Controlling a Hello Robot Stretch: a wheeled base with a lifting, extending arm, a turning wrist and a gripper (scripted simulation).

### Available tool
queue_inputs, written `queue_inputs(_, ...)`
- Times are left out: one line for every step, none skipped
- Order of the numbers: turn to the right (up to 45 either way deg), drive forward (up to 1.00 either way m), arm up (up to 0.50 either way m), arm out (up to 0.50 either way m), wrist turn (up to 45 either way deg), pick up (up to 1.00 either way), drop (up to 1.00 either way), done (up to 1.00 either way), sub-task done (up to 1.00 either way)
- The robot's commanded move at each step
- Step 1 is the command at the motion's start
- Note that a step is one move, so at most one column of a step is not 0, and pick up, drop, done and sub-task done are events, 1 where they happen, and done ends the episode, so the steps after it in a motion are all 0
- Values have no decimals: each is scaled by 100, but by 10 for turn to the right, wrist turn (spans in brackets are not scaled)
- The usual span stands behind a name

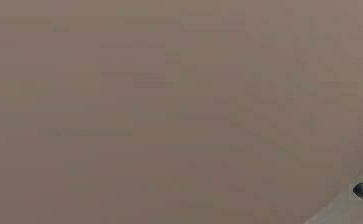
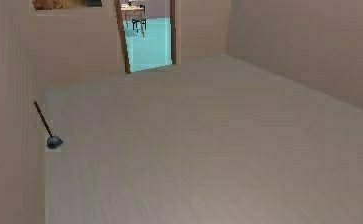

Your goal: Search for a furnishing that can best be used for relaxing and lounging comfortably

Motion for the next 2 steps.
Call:
queue_inputs(450, 0, 0, 0, 0, 0, 0, 0, 0)
queue_inputs(450, 0, 0, 0, 0, 0, 0, 0, 0)
